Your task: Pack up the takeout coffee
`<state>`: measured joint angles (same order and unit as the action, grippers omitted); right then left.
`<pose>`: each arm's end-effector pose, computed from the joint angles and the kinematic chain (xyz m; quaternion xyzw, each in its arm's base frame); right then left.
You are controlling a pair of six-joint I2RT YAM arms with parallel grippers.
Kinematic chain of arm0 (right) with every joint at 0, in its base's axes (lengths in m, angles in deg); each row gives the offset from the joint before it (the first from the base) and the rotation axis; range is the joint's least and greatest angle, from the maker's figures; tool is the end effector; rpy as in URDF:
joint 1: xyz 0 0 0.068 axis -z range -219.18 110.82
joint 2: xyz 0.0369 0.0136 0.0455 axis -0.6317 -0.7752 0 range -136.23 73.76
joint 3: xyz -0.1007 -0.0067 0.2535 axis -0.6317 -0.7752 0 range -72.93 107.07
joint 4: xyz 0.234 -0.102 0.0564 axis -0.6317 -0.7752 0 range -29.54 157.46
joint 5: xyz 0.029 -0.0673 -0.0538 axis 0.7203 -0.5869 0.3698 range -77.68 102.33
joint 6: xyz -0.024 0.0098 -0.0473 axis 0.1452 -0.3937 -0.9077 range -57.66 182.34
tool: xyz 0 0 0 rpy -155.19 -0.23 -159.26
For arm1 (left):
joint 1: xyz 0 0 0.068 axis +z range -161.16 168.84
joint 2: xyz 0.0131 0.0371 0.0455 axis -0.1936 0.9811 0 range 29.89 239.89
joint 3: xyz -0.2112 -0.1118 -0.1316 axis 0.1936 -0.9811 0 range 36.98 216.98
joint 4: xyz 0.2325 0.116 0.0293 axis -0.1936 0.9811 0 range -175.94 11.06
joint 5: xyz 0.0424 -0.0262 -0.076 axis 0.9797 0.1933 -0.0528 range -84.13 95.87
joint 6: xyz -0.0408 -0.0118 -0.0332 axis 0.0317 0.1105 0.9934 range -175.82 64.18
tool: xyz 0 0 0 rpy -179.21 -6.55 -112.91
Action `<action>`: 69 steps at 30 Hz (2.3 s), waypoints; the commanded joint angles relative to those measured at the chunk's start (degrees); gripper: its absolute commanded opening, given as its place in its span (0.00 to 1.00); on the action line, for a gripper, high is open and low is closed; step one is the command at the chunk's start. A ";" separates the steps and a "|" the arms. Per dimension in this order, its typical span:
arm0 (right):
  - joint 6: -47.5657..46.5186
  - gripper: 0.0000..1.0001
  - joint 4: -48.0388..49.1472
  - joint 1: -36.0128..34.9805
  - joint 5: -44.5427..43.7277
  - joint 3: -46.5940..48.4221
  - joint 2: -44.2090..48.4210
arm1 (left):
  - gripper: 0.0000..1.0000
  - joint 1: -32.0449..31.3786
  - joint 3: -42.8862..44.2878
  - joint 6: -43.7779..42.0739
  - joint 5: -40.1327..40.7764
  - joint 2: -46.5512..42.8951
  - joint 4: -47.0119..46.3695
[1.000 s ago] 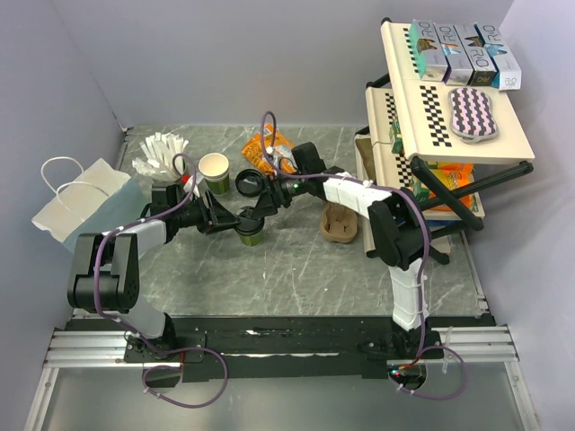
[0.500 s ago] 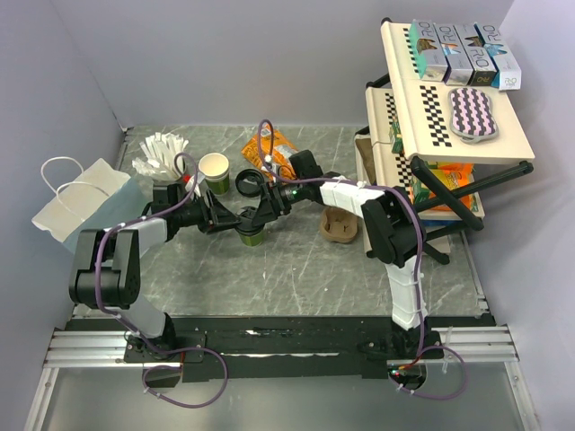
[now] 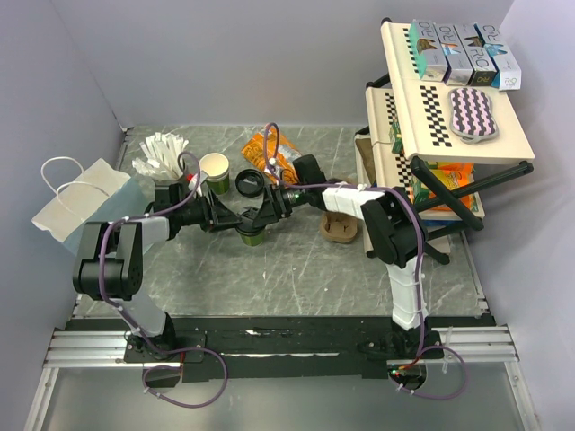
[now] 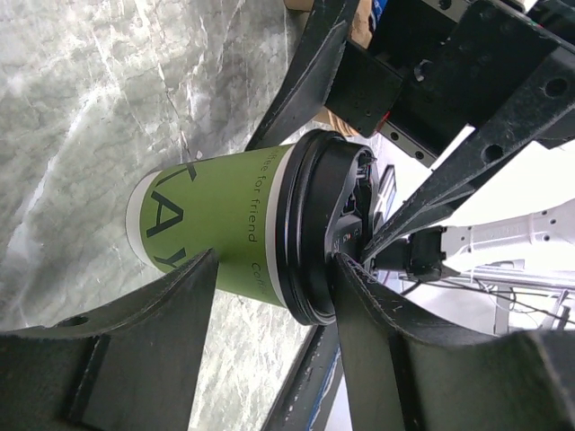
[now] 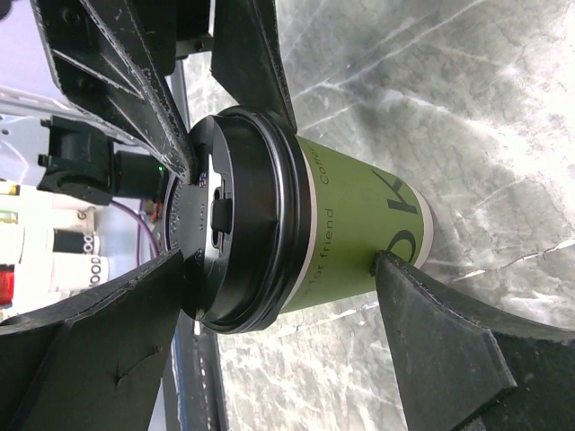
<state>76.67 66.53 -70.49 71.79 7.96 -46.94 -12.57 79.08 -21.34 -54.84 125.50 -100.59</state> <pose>0.3695 0.2606 0.1696 -0.3210 0.7502 0.5559 0.1586 0.3100 -0.0387 0.1576 -0.0124 0.8083 -0.5484 0.2139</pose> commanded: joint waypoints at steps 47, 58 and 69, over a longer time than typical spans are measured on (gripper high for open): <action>5.89 1.00 8.93 2.48 -0.40 -5.29 5.83 | 0.85 -0.96 9.84 -27.10 -5.04 -2.54 31.71; 5.97 1.00 11.20 1.52 1.53 -7.75 7.15 | 0.83 -1.93 8.26 -19.46 -7.93 -0.43 22.58; 10.45 1.00 15.78 0.37 2.94 -8.64 5.57 | 0.82 -2.46 4.30 -14.00 -8.99 0.71 15.10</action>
<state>84.51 77.90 -69.59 72.57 -0.87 -43.05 -14.39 84.39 -37.21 -61.48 125.41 -81.05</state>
